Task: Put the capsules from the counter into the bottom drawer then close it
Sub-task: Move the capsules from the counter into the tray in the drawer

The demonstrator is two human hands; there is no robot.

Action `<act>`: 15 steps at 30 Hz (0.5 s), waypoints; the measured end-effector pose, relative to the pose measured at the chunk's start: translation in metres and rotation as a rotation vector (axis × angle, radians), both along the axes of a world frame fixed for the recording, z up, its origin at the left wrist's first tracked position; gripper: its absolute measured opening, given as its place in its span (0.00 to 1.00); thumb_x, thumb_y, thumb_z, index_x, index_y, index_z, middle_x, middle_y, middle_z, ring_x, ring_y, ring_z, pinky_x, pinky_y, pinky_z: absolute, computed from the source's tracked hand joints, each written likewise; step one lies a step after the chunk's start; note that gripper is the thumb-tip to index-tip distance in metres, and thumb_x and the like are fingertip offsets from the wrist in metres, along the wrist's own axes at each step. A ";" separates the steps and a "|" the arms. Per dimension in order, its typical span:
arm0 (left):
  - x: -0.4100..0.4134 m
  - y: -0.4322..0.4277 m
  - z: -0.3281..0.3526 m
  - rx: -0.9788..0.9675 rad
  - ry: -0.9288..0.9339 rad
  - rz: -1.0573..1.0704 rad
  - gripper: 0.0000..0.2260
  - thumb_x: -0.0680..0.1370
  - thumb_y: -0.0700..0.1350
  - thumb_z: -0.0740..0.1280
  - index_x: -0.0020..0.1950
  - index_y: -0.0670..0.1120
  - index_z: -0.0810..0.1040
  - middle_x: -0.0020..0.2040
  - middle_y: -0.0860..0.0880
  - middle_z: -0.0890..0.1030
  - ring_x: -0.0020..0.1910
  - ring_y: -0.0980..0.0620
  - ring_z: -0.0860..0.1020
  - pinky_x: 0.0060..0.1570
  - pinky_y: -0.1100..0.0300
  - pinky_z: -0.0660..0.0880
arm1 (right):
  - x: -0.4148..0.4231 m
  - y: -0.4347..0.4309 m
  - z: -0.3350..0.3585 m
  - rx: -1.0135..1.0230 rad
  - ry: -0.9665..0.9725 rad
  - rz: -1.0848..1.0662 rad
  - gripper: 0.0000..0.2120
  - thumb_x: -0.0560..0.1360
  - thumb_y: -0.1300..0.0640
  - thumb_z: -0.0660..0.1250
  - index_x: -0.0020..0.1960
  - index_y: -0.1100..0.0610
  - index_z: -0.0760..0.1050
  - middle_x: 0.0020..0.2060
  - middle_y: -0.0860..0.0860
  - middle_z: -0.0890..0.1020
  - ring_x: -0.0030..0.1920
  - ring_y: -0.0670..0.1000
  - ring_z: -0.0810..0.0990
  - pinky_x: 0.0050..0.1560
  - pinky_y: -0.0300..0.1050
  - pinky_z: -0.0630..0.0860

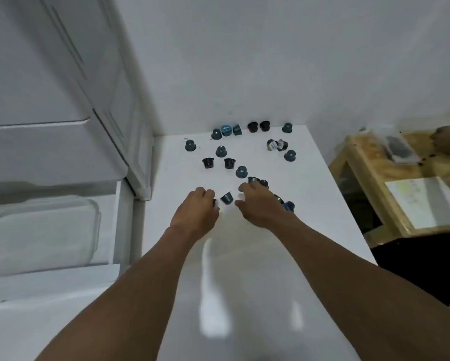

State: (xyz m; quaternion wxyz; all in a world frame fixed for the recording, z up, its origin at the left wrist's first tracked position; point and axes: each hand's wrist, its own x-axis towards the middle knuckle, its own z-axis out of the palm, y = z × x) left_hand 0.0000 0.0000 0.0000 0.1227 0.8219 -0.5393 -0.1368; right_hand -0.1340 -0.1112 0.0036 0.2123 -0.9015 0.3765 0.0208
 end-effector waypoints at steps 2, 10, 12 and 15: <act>0.010 -0.002 -0.010 0.026 0.066 0.051 0.11 0.79 0.46 0.61 0.58 0.43 0.73 0.56 0.44 0.74 0.52 0.44 0.74 0.49 0.52 0.74 | 0.012 -0.001 -0.009 0.032 0.003 -0.004 0.18 0.79 0.53 0.61 0.65 0.60 0.68 0.59 0.59 0.73 0.59 0.61 0.73 0.57 0.53 0.73; 0.030 -0.007 -0.050 0.104 0.164 0.058 0.16 0.76 0.47 0.65 0.61 0.42 0.70 0.57 0.44 0.73 0.53 0.44 0.74 0.51 0.54 0.74 | 0.048 -0.006 -0.042 0.027 0.042 0.000 0.21 0.78 0.55 0.62 0.70 0.54 0.64 0.59 0.59 0.70 0.57 0.60 0.73 0.53 0.52 0.73; 0.031 -0.009 -0.057 0.092 0.187 0.057 0.16 0.76 0.46 0.67 0.59 0.41 0.71 0.56 0.43 0.73 0.51 0.44 0.75 0.48 0.56 0.73 | 0.053 -0.009 -0.050 0.023 0.065 0.004 0.20 0.78 0.55 0.62 0.69 0.54 0.65 0.59 0.59 0.71 0.56 0.60 0.74 0.53 0.51 0.73; 0.032 -0.011 -0.065 0.076 0.184 0.050 0.13 0.76 0.45 0.66 0.57 0.41 0.72 0.53 0.43 0.75 0.48 0.44 0.76 0.45 0.57 0.72 | 0.056 -0.011 -0.058 0.049 0.096 0.012 0.16 0.78 0.56 0.61 0.65 0.57 0.69 0.58 0.60 0.71 0.55 0.61 0.74 0.53 0.52 0.73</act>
